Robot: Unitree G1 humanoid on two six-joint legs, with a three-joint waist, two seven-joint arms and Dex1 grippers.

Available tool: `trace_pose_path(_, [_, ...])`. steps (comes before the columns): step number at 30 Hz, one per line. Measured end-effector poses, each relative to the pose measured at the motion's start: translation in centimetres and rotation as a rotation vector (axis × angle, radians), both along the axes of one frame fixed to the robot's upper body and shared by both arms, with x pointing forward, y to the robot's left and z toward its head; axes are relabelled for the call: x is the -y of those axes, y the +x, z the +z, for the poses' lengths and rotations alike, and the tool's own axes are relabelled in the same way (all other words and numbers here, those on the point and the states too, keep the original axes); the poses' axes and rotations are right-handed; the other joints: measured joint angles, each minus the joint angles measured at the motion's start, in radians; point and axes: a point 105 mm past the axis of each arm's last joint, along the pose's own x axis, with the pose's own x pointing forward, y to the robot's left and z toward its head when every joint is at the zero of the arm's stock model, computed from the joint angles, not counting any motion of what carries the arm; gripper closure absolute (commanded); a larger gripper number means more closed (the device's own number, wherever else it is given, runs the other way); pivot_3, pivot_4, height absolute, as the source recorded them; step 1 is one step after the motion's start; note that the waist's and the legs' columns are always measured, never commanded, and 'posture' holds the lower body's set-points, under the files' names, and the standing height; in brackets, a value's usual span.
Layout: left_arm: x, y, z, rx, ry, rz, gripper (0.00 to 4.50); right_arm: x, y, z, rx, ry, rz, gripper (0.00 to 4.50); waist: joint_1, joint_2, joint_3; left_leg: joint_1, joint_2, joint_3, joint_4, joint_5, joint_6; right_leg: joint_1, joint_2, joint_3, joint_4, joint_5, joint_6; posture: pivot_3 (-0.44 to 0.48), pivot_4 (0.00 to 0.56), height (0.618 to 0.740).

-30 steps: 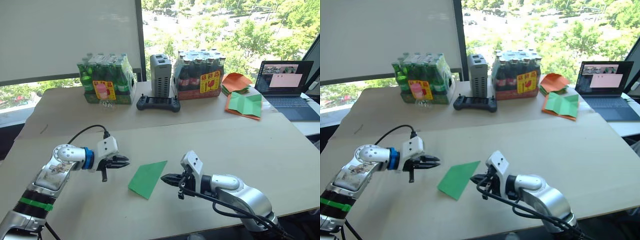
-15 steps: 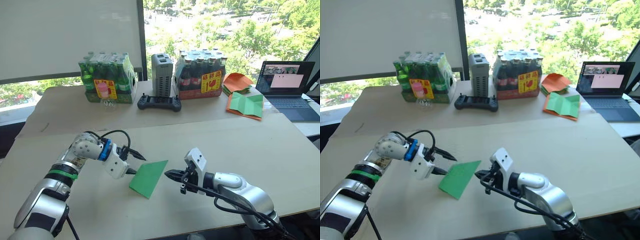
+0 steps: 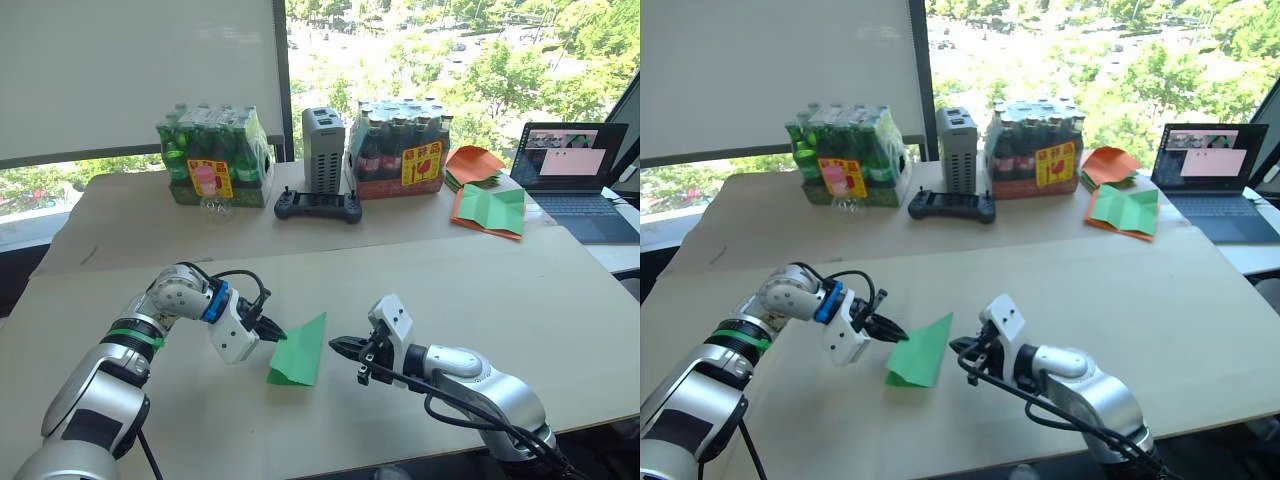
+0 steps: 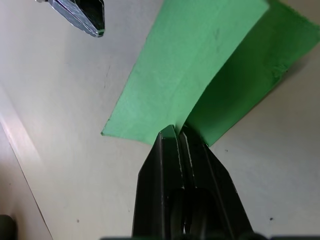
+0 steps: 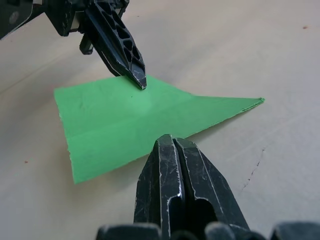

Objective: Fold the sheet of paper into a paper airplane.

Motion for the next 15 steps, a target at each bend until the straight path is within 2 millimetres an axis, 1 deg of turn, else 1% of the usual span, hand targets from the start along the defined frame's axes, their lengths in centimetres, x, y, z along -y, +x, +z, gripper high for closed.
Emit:
trace_pose_path(2, [-0.2,0.0,-0.2,-0.033,-0.032,0.108,4.47,0.9,0.9,0.5,0.027,-0.008,-0.05,4.5,-0.004,0.0,0.0,0.0,0.0,0.0,0.0,0.0,0.0,0.0,0.0,0.0,0.001,0.0,0.0,0.0,0.15,0.735])
trace_pose_path(5, [-0.7,-0.3,-1.0,-0.098,0.001,0.297,4.47,3.3,2.6,1.4,0.091,-0.052,-0.157,4.5,-0.011,0.001,0.0,0.0,0.0,-0.001,-0.001,0.0,0.0,0.0,0.0,0.0,0.005,0.0,0.0,0.0,0.15,0.735])
trace_pose_path(6, [-0.8,-0.5,-1.0,-0.114,0.013,0.354,4.47,3.6,3.0,1.5,0.103,-0.061,-0.176,4.5,-0.014,0.001,0.0,0.0,0.0,-0.001,-0.001,0.0,0.0,-0.001,0.001,-0.001,0.006,0.0,0.0,0.0,0.15,0.735])
trace_pose_path(7, [-0.8,-0.8,-0.9,-0.155,0.021,0.461,4.47,4.2,3.5,1.8,0.127,-0.072,-0.205,4.5,-0.019,0.001,0.001,0.0,0.0,-0.001,-0.001,0.0,0.0,-0.001,0.001,0.0,0.008,0.0,0.0,0.0,0.15,0.735])
trace_pose_path(9, [0.2,-1.2,0.1,-0.201,-0.018,0.578,4.47,5.1,4.2,1.8,0.15,-0.092,-0.252,4.5,-0.017,0.002,0.001,0.0,0.0,-0.001,-0.001,0.0,0.0,-0.001,0.001,-0.001,0.009,0.0,0.0,0.0,0.15,0.735])
trace_pose_path(11, [1.9,-1.5,1.9,-0.208,-0.091,0.644,4.47,5.6,4.5,1.7,0.162,-0.108,-0.275,4.5,-0.013,0.002,0.002,0.0,0.0,-0.001,0.0,0.0,0.0,-0.001,0.001,-0.001,0.009,0.0,0.0,0.0,0.15,0.735])
trace_pose_path(13, [2.4,-2.0,2.9,-0.21,-0.107,0.709,4.47,5.5,4.6,1.8,0.174,-0.102,-0.275,4.5,-0.017,0.003,0.002,0.001,0.001,0.0,0.0,0.0,0.0,-0.001,0.001,0.0,0.009,0.0,0.0,0.0,0.15,0.735])
trace_pose_path(15, [2.7,-1.9,3.2,-0.223,-0.143,0.776,4.47,5.5,4.6,1.7,0.175,-0.107,-0.278,4.5,-0.02,0.003,0.002,0.001,0.001,0.0,0.0,0.0,0.0,-0.001,0.001,0.0,0.01,0.0,0.0,0.0,0.15,0.735])
